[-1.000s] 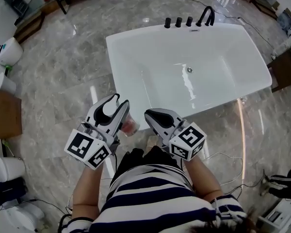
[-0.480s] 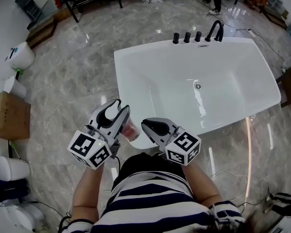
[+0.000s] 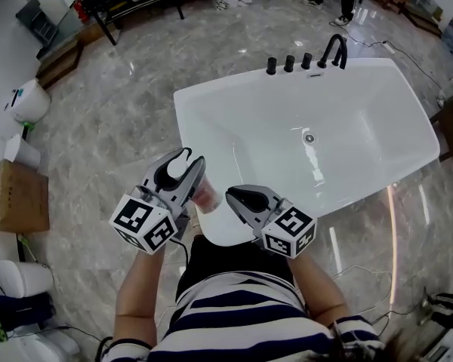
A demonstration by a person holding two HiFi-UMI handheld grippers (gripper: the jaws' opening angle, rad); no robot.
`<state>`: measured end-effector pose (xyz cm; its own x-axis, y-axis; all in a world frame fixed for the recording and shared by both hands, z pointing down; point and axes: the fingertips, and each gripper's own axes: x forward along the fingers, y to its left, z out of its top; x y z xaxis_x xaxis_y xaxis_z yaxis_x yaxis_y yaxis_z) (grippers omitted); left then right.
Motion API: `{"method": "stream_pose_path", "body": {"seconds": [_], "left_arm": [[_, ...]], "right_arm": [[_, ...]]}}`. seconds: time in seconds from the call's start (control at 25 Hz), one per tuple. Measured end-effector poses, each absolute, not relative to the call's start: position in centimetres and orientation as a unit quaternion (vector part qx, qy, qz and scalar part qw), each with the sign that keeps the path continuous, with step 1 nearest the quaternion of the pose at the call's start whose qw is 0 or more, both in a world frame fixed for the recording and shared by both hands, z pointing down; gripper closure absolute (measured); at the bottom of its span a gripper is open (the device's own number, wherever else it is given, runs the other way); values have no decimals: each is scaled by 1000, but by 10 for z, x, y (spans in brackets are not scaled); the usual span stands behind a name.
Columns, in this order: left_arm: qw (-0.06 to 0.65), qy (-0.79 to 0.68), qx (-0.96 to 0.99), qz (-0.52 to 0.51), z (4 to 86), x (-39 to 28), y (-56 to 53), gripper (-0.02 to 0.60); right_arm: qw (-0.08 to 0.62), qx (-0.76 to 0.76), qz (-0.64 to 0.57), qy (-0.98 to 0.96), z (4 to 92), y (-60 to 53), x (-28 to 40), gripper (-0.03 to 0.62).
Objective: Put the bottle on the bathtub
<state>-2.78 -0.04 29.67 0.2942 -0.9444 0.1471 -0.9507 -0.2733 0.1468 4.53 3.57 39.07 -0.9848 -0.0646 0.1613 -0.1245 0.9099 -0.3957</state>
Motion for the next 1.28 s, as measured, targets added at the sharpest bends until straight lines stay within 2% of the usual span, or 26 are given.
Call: {"method": "stream_pose_path", "body": {"seconds": [0.28, 0.92, 1.28], "left_arm": [[94, -565, 820, 14, 310, -60, -46, 442], [123, -490, 863, 7, 344, -149, -153, 442], [128, -467, 875, 8, 365, -187, -209, 442]], "right_arm": [[85, 86, 199, -973, 400, -5, 7, 565], [122, 166, 220, -954, 430, -96, -106, 565], [142, 201, 231, -941, 459, -143, -146, 565]]}}
